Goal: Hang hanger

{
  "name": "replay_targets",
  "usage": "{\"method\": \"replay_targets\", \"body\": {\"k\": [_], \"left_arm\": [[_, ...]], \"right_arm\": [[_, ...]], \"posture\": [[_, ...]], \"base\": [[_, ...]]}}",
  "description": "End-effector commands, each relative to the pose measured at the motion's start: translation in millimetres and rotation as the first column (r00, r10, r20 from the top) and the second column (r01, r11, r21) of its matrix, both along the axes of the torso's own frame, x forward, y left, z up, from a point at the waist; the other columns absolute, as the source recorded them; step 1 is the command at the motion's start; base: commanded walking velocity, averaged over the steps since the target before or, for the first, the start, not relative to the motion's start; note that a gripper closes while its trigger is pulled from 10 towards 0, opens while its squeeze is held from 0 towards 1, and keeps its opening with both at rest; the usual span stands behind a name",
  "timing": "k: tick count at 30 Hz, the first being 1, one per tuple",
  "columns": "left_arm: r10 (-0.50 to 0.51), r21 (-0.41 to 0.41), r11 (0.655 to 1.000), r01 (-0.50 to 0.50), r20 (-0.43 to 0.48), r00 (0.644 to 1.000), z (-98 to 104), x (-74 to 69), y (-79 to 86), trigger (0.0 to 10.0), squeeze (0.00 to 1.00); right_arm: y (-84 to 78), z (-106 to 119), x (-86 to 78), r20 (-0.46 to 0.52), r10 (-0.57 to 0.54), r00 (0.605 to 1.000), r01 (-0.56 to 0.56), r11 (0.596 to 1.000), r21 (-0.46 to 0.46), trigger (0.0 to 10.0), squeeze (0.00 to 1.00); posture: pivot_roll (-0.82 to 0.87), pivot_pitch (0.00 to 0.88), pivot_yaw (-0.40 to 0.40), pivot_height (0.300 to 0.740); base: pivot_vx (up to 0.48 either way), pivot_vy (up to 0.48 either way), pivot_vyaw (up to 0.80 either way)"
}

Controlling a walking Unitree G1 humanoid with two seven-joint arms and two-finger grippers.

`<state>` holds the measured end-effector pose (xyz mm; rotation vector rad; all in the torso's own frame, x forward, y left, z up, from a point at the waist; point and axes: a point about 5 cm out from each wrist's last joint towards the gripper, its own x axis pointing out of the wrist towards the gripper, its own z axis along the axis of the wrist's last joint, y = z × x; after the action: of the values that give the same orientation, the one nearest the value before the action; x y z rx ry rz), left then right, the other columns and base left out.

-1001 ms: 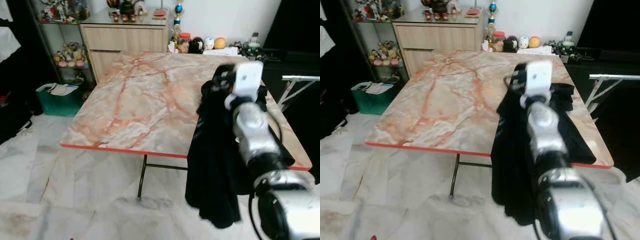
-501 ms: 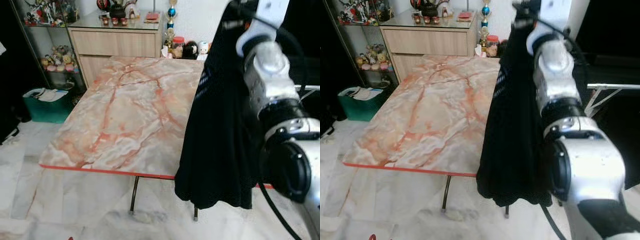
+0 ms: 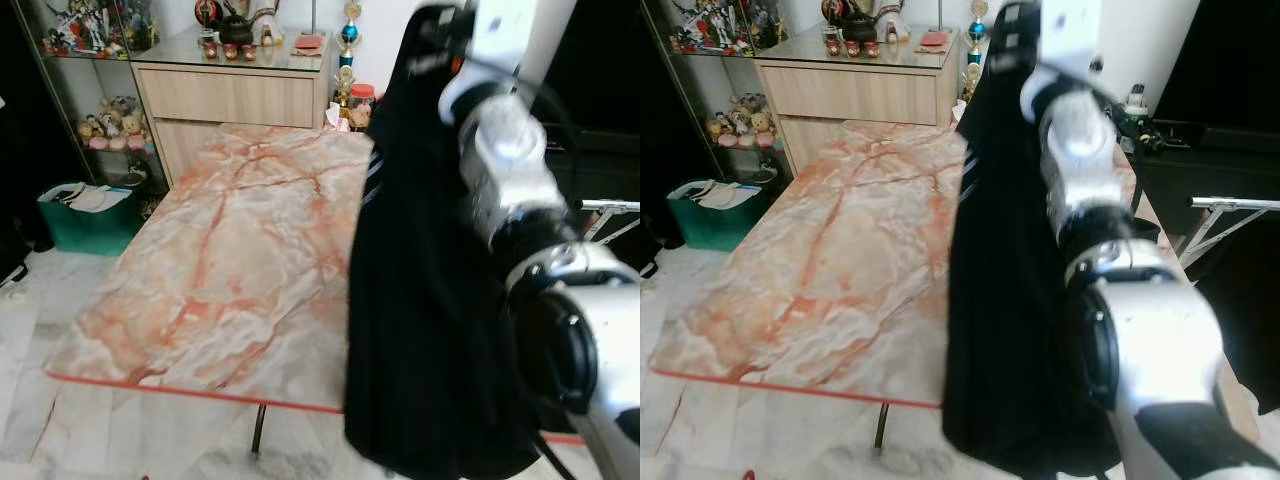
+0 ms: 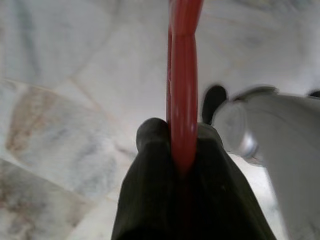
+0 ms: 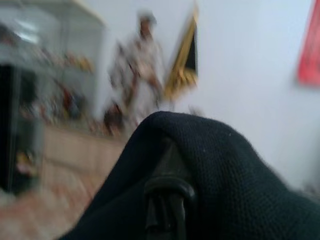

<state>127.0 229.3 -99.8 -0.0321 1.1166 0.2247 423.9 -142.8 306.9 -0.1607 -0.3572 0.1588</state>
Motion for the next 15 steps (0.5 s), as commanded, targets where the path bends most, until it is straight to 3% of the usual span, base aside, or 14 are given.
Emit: {"method": "replay_targets", "body": {"k": [1, 2, 3, 5, 6, 9, 12, 15], "left_arm": [[-0.011, 0.018, 1.000, 0.011, -0.008, 1.000, 0.3, -2.1, 4.2, 10.0, 0.00], [-0.012, 0.014, 1.000, 0.012, -0.011, 1.000, 0.0, -2.6, 3.6, 10.0, 0.00], [-0.024, 0.012, 1.000, 0.024, -0.017, 1.000, -0.5, -3.6, 3.0, 10.0, 0.00], [-0.029, 0.014, 0.999, 0.030, -0.019, 0.999, -0.5, -4.0, 3.2, 10.0, 0.00], [-0.026, 0.015, 1.000, 0.027, -0.022, 0.999, -0.8, -5.3, 3.8, 10.0, 0.00], [-0.026, 0.019, 0.999, 0.027, -0.029, 0.999, -0.9, -8.8, 7.4, 10.0, 0.00], [-0.023, 0.023, 0.999, 0.024, -0.032, 0.999, -0.4, -10.7, 11.6, 10.0, 0.00], [-0.041, 0.031, 0.999, 0.042, -0.040, 0.998, 0.4, -11.7, 15.6, 10.0, 0.00]], "right_arm": [[0.7, -14.0, 1.1, -0.056, -0.017, 0.998, 0.017, 1.000, -0.010, 10.0, 0.00], [-3.1, -29.9, 0.8, -0.104, -0.030, 0.994, 0.030, 1.000, -0.005, 10.0, 0.00], [-10.6, -66.6, -2.7, -0.206, -0.043, 0.978, 0.042, 0.999, -0.006, 10.0, 0.00], [-12.7, -77.6, -4.5, -0.234, -0.046, 0.971, 0.044, 0.999, -0.011, 10.0, 0.00], [-18.3, -108.5, -11.8, -0.302, -0.049, 0.952, 0.046, 0.999, -0.017, 10.0, 0.00], [-30.8, -160.9, -32.3, -0.397, -0.047, 0.916, 0.049, 0.999, -0.005, 10.0, 0.00], [-39.8, -182.6, -47.1, -0.422, -0.065, 0.904, 0.086, 0.996, 0.030, 10.0, 0.00], [-33.1, -192.3, -72.0, -0.415, -0.043, 0.909, 0.073, 0.996, 0.057, 10.0, 0.00]], "posture": [[0.07, 0.000, 0.017, 0.740], [0.07, 0.000, 0.016, 0.740], [0.06, 0.000, 0.020, 0.740], [0.06, 0.000, 0.022, 0.740], [0.05, 0.000, 0.021, 0.740], [0.04, 0.000, 0.024, 0.740], [0.04, 0.000, 0.029, 0.740], [0.02, 0.000, 0.037, 0.740]], "base": [[0.262, 0.000, 0.00], [0.000, 0.000, 0.00], [0.000, 0.000, 0.00], [0.000, 0.000, 0.00], [0.000, 0.000, 0.00], [0.000, 0.000, 0.00], [0.000, 0.000, 0.00], [0.000, 0.000, 0.00]]}}
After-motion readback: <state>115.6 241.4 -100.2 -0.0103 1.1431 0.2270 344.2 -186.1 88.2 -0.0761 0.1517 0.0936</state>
